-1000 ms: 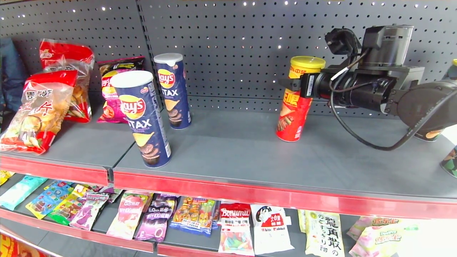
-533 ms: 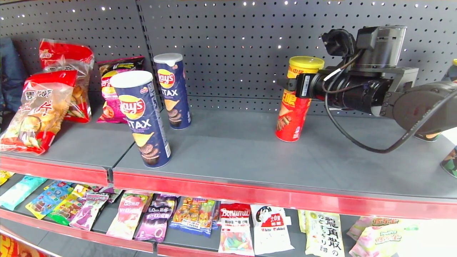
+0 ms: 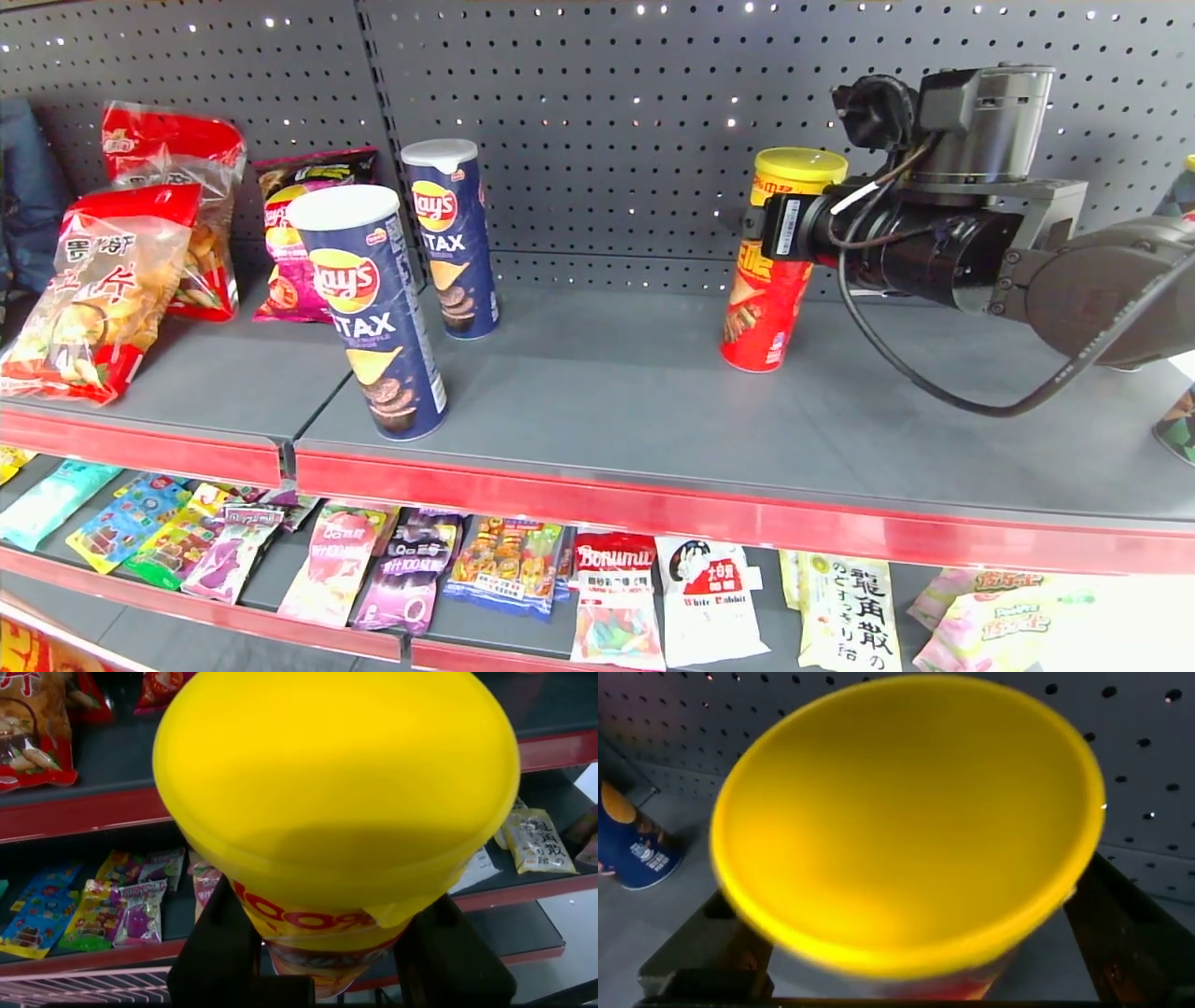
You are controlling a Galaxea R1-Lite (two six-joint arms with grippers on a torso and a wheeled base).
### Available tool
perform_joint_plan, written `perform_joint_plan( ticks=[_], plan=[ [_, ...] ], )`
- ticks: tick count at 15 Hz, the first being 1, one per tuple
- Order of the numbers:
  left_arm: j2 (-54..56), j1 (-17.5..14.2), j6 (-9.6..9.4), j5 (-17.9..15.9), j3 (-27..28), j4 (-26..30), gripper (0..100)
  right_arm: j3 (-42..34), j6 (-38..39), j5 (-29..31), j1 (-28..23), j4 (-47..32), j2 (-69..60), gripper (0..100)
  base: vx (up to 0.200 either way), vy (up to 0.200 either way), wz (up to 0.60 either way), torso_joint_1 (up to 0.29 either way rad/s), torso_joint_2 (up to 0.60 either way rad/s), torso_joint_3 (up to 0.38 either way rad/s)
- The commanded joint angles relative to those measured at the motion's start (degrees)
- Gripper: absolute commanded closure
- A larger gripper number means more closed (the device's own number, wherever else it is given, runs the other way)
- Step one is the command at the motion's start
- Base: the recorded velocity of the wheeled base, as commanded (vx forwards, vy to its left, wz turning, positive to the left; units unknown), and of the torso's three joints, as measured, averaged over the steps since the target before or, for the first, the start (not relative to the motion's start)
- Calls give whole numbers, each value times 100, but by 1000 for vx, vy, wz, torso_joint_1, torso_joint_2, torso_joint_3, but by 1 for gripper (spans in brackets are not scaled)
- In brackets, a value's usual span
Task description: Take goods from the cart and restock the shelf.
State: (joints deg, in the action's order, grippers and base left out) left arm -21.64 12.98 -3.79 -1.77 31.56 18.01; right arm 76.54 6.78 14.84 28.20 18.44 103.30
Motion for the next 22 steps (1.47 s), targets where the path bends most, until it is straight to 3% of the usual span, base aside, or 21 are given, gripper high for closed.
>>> perform_joint_plan(
  ticks=[1,10,11,17,20,22],
  plan=[
    [2,2,1,1,-1,1,100,-140,-1,81,54,1,-100,0,0,0,0,0,0,0],
    [11,2,1,10,-10,1,100,-175,8,345,28,1,-56,0,0,0,0,0,0,0],
    [11,2,1,10,-27,1,100,-184,8,345,28,10,-38,100,0,0,0,0,0,0],
    [37,2,1,10,-62,1,100,-263,-10,90,63,-8,-117,100,0,0,0,0,0,0],
    [90,2,1,10,-71,1,100,-289,-256,-1132,63,-43,-566,100,0,0,0,0,0,0],
    [81,2,1,1,-71,1,100,-342,-924,-1747,2,-60,-838,100,0,0,0,0,0,0]
  ],
)
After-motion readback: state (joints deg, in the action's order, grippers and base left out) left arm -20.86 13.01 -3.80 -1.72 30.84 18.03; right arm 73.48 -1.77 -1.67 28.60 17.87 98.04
